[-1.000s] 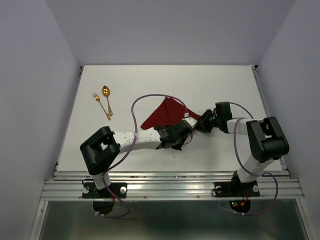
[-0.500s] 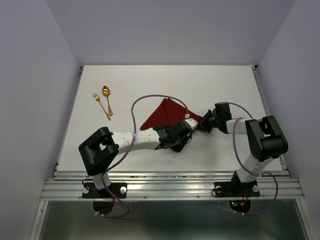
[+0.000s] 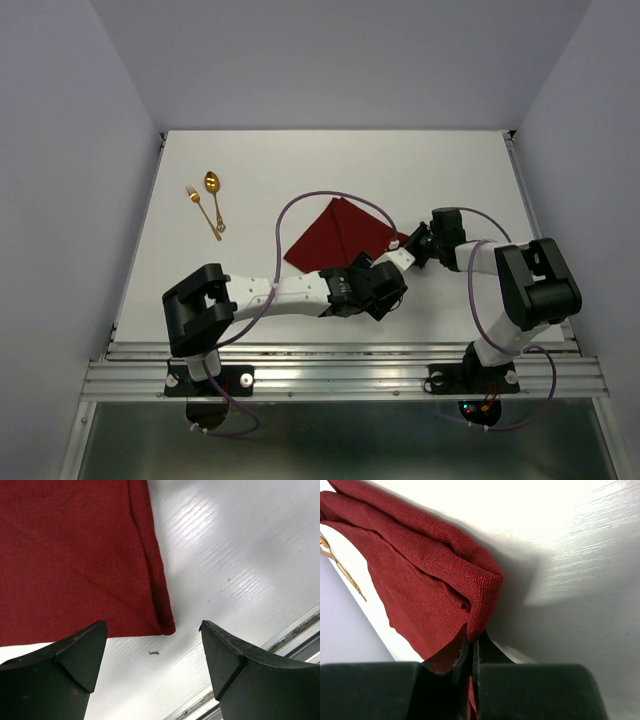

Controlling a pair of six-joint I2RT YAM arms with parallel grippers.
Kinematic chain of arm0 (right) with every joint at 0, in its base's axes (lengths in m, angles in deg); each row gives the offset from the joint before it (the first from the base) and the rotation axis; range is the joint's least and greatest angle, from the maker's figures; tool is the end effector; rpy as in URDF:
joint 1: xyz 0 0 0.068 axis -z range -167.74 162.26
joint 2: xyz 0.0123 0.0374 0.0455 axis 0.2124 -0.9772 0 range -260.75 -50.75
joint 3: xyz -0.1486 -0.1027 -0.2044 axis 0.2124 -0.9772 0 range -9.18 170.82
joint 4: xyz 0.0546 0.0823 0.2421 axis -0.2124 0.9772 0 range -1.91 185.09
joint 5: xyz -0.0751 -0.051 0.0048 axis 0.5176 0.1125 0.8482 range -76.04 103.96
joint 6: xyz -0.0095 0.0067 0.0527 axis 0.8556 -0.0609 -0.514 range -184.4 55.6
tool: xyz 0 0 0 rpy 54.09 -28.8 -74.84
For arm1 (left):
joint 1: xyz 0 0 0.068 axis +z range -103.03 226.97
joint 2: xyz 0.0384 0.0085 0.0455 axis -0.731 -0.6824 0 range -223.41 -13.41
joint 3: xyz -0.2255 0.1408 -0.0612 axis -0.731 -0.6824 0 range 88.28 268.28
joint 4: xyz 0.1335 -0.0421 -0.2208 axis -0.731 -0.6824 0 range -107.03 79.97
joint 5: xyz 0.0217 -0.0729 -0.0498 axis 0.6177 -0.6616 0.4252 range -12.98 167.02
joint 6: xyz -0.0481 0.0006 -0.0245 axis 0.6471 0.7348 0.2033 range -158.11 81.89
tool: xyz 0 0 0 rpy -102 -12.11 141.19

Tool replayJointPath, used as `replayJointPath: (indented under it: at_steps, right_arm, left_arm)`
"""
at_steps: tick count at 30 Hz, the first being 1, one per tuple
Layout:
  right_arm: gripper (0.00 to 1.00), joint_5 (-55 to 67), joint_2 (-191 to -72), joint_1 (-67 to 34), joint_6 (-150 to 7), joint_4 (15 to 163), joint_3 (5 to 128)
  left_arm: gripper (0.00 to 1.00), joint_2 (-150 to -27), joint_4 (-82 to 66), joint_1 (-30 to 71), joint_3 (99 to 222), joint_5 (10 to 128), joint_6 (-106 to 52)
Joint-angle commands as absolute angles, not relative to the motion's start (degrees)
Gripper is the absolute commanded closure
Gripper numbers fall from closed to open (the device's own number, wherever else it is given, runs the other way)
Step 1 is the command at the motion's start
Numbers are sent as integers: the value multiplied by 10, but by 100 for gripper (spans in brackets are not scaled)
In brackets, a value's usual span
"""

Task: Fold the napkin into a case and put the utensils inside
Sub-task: Pick up the upper triangle-folded napkin from the center of the board.

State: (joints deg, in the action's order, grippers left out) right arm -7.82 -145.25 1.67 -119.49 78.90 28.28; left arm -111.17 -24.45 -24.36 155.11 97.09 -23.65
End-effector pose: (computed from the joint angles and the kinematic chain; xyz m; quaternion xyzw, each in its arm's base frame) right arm 0.2887 0.0675 0.1243 0.2841 0.8738 0.3396 0.2011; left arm 0.1308 -0.3486 0.2241 0.3755 0.8325 -0.1366 0.3838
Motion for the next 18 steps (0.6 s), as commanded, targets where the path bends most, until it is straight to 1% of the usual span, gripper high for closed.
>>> replayJointPath:
  at_steps: [1,6,8,12,18]
  right_arm:
    - [99,-61,-1438,16,-1191,797,275]
    - [99,-63,-1438,16,-1188,799,277]
    - [99,-65,-1439,16,-1189,799,277]
    - [99,-66,-1441,16,-1189,799,279]
    - [99,-68,-1441,16,-1189,799,280]
  left_arm:
    - [18,-1111,-217,-258,1565,1024,-227]
    - [27,-1104,-162,-267,1532,1045,-221]
    - [27,-1111,-177,-268,1539,1051,-226]
    - [27,-1170,-243,-269,1598,1069,-219]
    - [27,-1180,-226,-270,1582,1084,-216]
